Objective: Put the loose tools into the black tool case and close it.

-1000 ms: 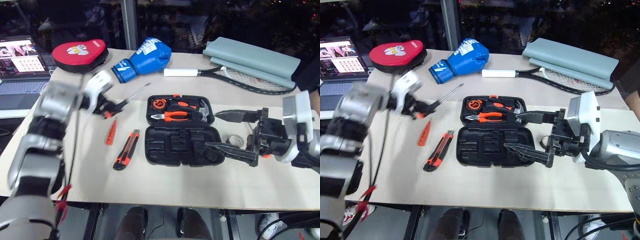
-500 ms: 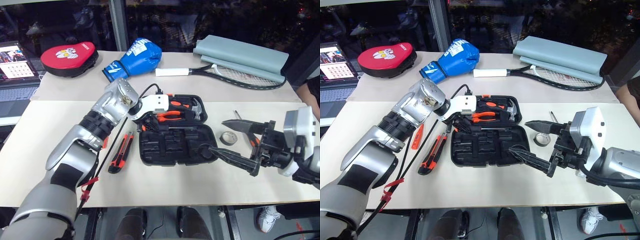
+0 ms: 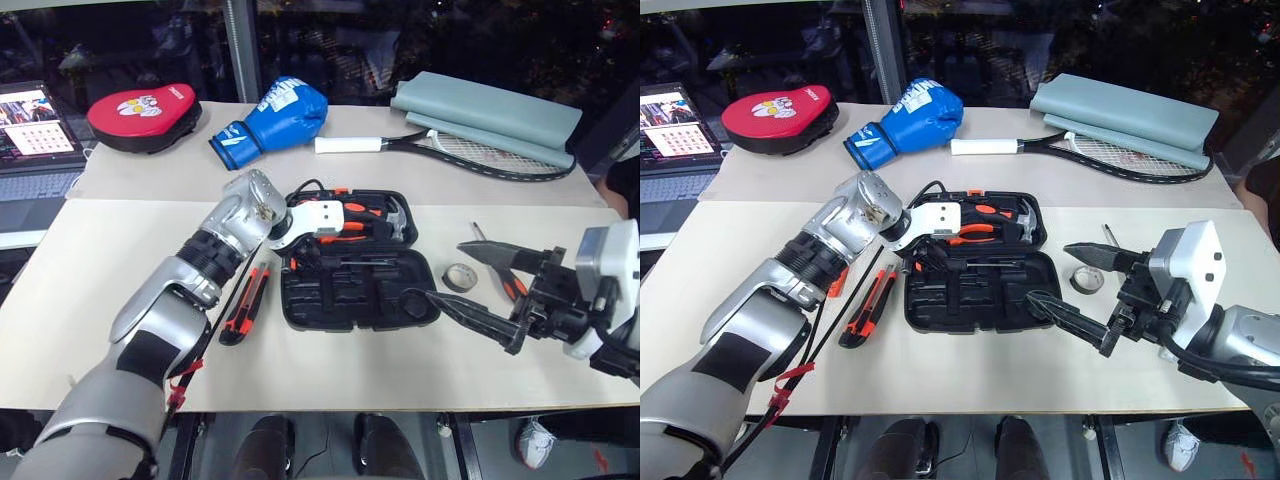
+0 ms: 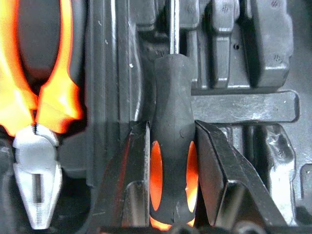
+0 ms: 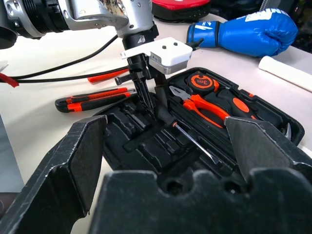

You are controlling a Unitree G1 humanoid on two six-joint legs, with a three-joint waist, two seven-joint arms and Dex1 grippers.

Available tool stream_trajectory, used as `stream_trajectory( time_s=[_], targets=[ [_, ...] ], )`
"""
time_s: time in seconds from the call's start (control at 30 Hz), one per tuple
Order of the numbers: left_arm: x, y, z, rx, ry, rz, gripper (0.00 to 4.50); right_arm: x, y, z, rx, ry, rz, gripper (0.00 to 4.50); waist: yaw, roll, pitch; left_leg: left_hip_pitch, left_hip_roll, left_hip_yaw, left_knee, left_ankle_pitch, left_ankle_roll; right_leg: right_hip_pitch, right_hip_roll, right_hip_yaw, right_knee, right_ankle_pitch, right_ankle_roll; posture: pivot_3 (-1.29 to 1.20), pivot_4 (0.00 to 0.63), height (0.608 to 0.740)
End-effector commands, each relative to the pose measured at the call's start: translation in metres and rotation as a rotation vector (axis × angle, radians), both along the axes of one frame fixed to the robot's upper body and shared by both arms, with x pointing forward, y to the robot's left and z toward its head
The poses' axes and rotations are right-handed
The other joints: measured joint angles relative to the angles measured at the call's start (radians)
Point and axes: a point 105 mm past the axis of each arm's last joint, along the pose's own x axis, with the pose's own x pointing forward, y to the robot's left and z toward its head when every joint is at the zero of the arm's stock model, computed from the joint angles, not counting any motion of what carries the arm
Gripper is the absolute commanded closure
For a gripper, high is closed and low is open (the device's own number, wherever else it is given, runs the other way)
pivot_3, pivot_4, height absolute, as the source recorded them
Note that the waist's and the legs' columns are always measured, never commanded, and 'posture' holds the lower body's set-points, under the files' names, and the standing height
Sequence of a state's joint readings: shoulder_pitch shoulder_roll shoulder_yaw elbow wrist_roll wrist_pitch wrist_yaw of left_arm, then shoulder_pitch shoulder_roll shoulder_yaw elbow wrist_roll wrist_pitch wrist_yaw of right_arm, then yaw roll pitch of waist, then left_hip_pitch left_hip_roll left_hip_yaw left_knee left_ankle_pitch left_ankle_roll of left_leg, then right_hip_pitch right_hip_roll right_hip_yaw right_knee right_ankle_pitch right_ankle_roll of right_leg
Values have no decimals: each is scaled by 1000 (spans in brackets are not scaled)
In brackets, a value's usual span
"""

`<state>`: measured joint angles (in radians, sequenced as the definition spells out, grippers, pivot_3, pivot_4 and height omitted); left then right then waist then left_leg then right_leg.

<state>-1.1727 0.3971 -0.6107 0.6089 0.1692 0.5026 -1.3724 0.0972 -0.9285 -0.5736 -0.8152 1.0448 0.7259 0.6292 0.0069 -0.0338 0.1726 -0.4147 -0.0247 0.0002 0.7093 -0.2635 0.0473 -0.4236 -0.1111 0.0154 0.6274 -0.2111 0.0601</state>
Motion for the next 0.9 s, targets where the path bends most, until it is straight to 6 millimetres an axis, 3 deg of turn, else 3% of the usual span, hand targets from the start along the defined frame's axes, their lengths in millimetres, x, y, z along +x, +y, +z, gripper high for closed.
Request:
stream_trajectory(
  time_s=[0.03,0.07,0.23,0.27,0.33,0.4,0.63,0.9],
  targets=[
    [2,-7,14,-23,-43,-13,3122,-3,0,11,11,-62,1,0,1,0,0,0,0,0,0,0,0,0,0,0,0,0,0,0,150,736],
    [3,-8,16,-31,-50,-10,2613,-3,0,10,10,-61,1,0,2,0,0,0,0,0,0,0,0,0,0,0,0,0,0,0,150,736],
    [-1,-11,34,-67,-47,-51,937,-2,-1,8,9,-51,0,0,4,0,0,0,0,0,2,0,0,0,0,0,1,0,0,0,150,736],
    [-2,-13,38,-81,-47,-60,937,-2,-1,8,10,-50,1,0,4,0,0,0,0,0,3,0,0,0,0,0,2,0,0,0,150,736],
    [-4,-15,44,-88,-53,-94,1271,-1,-1,7,12,-46,1,0,4,0,0,0,0,0,4,0,0,0,0,0,2,0,0,0,150,736],
    [-5,-17,46,-85,-66,-114,1876,-1,0,6,12,-45,2,0,4,0,0,0,0,0,4,0,0,1,0,0,2,0,0,0,150,736],
    [3,-21,29,-33,-118,-151,4471,-2,-2,5,14,-40,-7,0,5,0,0,0,0,0,4,0,0,1,0,0,2,0,0,0,150,736],
    [10,-26,19,1,-150,-155,4471,-6,0,2,17,-32,-11,0,5,0,0,0,0,0,4,0,0,1,0,0,2,0,0,0,150,736]
  ],
)
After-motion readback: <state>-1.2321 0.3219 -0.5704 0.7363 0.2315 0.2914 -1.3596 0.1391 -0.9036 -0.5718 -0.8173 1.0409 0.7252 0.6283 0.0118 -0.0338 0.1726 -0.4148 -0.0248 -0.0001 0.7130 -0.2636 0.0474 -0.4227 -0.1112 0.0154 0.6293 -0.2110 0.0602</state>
